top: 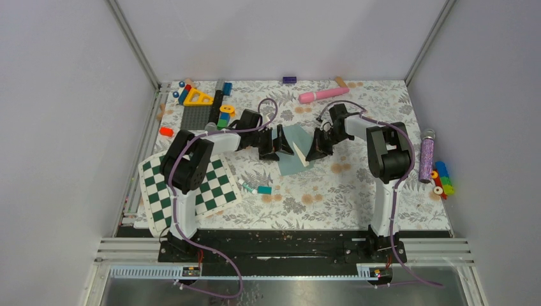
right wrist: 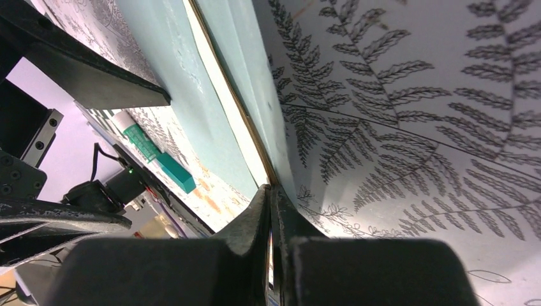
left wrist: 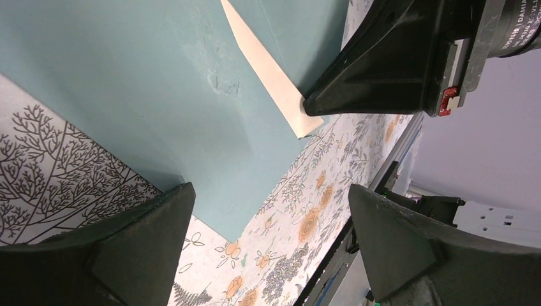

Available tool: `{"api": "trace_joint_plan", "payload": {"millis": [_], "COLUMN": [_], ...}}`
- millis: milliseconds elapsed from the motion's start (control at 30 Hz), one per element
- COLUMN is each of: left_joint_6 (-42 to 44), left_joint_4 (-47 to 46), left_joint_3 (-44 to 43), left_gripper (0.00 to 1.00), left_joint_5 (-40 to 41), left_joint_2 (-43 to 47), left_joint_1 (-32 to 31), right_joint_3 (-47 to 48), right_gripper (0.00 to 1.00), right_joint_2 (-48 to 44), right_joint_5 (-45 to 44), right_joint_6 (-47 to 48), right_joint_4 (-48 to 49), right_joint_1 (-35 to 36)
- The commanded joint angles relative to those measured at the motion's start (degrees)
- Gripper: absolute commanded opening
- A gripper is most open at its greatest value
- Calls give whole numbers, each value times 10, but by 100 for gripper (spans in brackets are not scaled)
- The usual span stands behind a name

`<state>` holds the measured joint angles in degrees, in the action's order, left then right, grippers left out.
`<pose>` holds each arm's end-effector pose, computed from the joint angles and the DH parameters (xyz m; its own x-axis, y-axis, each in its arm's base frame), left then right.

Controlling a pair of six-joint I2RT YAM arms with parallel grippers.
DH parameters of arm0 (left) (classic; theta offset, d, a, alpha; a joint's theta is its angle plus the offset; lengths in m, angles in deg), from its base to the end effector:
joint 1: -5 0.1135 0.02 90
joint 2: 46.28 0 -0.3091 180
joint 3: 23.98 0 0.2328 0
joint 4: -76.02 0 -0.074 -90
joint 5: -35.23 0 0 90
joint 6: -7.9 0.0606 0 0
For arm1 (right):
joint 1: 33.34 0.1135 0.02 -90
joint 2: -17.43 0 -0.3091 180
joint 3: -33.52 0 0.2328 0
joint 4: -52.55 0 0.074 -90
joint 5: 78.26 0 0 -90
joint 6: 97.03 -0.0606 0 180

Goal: Place the letter into the envelope and seal it
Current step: Adjust the letter on the envelope.

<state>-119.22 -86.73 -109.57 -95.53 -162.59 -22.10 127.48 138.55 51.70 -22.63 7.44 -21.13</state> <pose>0.3714 -0.2345 0.1826 -0.9703 -0.0169 -0.2412 0.1864 0.5831 -0.7907 0.4058 0.1276 0.1571 -0.9917 -0.0037 -0.1288 -0.0899 0.7359 0.6711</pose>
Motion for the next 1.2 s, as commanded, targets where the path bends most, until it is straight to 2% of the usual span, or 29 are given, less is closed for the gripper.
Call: {"api": "trace_joint_plan", "payload": {"millis": [0,300,567,733,800,967,1167], "left_joint_6": [12,13,10,11,11,11,10], "left_joint_4": [18,20,20,19,20,19,20], "left_joint_3": [16,17,16,16,15,16,16], "left_gripper": [97,97,98,98,98,98,98], "left_joint_5": [35,37,36,36,37,37,36], "left_joint_2": [10,16,16,17,17,19,17], "left_joint_1": [-3,-3,-4,-4,-5,-5,-6], "right_joint_3": [20,17,-7,-6,6,24,26], "right_gripper": [0,0,0,27,34,44,45], "right_joint_2": [-33,-45,-42,-47,-50,-64,-75], "right_joint_5": [-23,-38,-15,-12,-22,-61,-74], "right_joint_6": [16,16,-5,2,12,33,37], "right_joint_4": [-18,-17,1,0,-9,-21,-12], "right_joint_1": [-15,-26,-18,-9,-10,-9,-4]}}
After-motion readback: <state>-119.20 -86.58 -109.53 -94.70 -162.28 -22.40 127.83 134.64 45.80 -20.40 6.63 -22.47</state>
